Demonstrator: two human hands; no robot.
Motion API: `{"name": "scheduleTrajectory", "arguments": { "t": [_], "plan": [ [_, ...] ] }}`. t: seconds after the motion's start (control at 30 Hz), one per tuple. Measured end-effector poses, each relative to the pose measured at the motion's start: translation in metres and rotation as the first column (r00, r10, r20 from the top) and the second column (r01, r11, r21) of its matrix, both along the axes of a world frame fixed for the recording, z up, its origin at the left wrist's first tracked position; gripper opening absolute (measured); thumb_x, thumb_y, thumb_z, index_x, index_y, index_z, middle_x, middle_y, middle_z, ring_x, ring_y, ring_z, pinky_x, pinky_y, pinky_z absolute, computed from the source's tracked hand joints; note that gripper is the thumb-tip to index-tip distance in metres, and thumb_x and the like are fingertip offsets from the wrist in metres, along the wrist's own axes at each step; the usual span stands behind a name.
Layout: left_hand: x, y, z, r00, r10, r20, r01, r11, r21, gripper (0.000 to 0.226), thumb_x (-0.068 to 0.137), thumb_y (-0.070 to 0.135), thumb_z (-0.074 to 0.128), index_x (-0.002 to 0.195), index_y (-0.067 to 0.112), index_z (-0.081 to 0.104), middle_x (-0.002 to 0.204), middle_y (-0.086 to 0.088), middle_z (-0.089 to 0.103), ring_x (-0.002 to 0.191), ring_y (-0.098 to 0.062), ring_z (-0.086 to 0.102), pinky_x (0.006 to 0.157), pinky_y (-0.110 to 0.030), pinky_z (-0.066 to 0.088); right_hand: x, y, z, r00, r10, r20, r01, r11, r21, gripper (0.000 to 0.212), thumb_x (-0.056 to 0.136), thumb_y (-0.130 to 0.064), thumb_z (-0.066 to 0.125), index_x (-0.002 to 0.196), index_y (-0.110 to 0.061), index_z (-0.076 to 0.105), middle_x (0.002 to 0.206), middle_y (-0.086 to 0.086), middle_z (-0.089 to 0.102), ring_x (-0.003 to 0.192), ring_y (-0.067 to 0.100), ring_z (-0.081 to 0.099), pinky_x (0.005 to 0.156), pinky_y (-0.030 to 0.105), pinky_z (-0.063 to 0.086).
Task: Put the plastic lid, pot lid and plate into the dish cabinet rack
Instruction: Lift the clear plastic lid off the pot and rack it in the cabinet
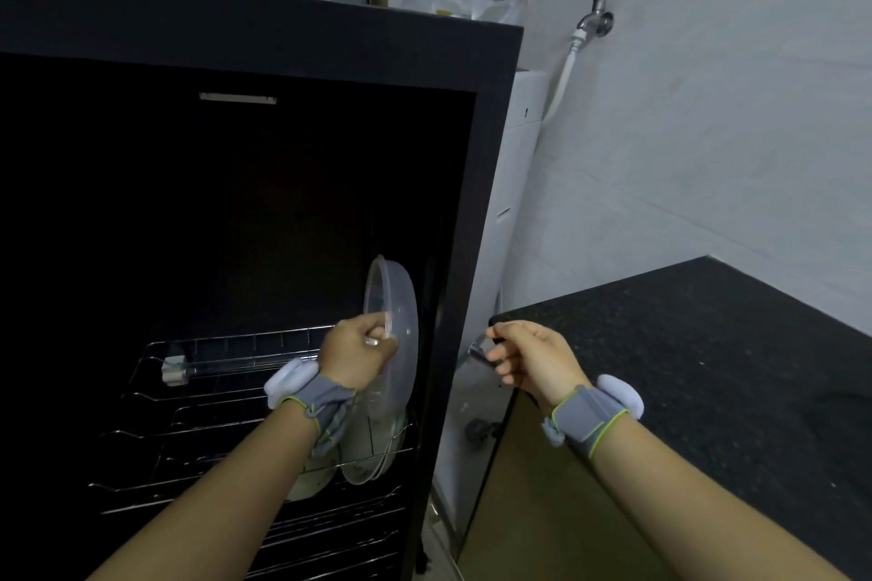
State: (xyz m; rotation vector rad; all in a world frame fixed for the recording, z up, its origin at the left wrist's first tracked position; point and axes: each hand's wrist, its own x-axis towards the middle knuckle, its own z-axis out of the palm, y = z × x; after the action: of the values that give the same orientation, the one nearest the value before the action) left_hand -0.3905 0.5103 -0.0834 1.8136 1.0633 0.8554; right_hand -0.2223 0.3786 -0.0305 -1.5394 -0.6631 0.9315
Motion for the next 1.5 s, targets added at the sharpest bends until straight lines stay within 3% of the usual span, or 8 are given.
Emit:
{"name": "scheduleTrajectory", "arguments": {
  "t": [0.07,0.3,0.47,0.8,0.97,1.1,1.23,1.5],
  "plan": [
    [0.0,-0.002,-0.003,1.0,-0.002,0.003,0.002,1.0,0.006,0.024,0.078,0.009,0.064,0.099,0.019,0.069,0.05,0.026,0.06,0.055,-0.001,0.054,0.067,-0.031,0.05,0.0,0.001,-0.002,1.0,-0.005,-0.001,0.005,1.0,-0.013,0.022,0.09,-0.016,0.05,0.072,-0.013,0.063,0.042,-0.004,0.059,0.033,0.006,0.046,0.041,0.019,0.039],
    [0.003,-0.005,-0.001,0.992,0.067,0.106,-0.053,0.99,-0.132,0.027,0.076,0.009,0.068,0.071,0.034,0.06,0.048,0.019,0.063,0.043,-0.001,0.055,0.073,-0.044,0.056,0.0,0.001,-0.002,1.0,-0.004,-0.005,0.004,1.0,-0.017,0.022,0.09,-0.017,0.051,0.073,-0.012,0.063,0.041,-0.003,0.058,0.033,0.007,0.046,0.039,0.019,0.039],
    [0.01,-0.009,0.003,0.988,0.129,0.09,-0.116,0.984,-0.135,0.024,0.073,0.01,0.069,0.065,0.03,0.058,0.061,0.007,0.06,0.06,-0.019,0.057,0.077,-0.042,0.055,0.001,-0.003,0.0,1.0,-0.009,-0.011,0.009,1.0,-0.019,0.022,0.09,-0.017,0.051,0.073,-0.011,0.063,0.044,-0.003,0.058,0.033,0.007,0.045,0.039,0.019,0.038],
    [-0.012,-0.013,0.023,0.982,0.165,0.092,-0.165,0.986,-0.012,0.008,0.075,0.016,0.068,0.083,0.015,0.065,0.064,0.003,0.062,0.062,-0.018,0.057,0.072,-0.036,0.052,0.01,-0.022,0.012,0.999,-0.043,0.003,0.043,0.999,0.011,0.021,0.09,-0.019,0.052,0.074,-0.011,0.064,0.043,-0.004,0.058,0.034,0.007,0.045,0.038,0.017,0.038],
    [-0.022,-0.037,0.05,0.983,0.066,0.169,-0.073,0.997,0.037,0.007,0.078,0.015,0.066,0.072,0.014,0.065,0.048,0.007,0.06,0.044,-0.004,0.056,0.06,-0.032,0.049,0.021,-0.043,0.023,0.996,-0.084,0.031,0.083,0.996,0.027,0.021,0.09,-0.019,0.052,0.075,-0.011,0.064,0.052,0.001,0.057,0.043,0.011,0.045,0.043,0.02,0.038],
    [-0.015,-0.065,0.066,0.986,-0.093,0.138,0.085,0.994,0.065,0.011,0.079,0.015,0.066,0.07,0.009,0.066,0.052,0.003,0.057,0.054,-0.016,0.055,0.061,-0.033,0.049,0.035,-0.065,0.03,0.992,-0.125,0.017,0.124,0.991,0.048,0.022,0.091,-0.019,0.051,0.076,-0.01,0.063,0.05,0.0,0.057,0.04,0.01,0.046,0.041,0.019,0.039],
    [0.008,-0.093,0.077,0.964,-0.227,0.139,0.219,0.973,0.072,0.012,0.08,0.011,0.064,0.068,0.01,0.065,0.055,-0.004,0.056,0.047,-0.006,0.053,0.049,-0.019,0.048,0.051,-0.089,0.033,0.983,-0.183,0.011,0.182,0.982,0.048,0.021,0.09,-0.019,0.051,0.076,-0.01,0.064,0.049,0.0,0.057,0.039,0.01,0.047,0.041,0.02,0.039],
    [0.089,-0.142,0.082,0.885,-0.433,0.169,0.428,0.901,0.065,0.015,0.081,0.012,0.063,0.066,0.012,0.063,0.058,-0.004,0.06,0.045,-0.003,0.055,0.047,-0.019,0.048,0.1,-0.163,0.033,0.929,-0.371,0.013,0.37,0.928,0.037,0.018,0.09,-0.016,0.05,0.079,-0.01,0.062,0.06,0.007,0.058,0.048,0.015,0.049,0.044,0.022,0.042]
  ]
}}
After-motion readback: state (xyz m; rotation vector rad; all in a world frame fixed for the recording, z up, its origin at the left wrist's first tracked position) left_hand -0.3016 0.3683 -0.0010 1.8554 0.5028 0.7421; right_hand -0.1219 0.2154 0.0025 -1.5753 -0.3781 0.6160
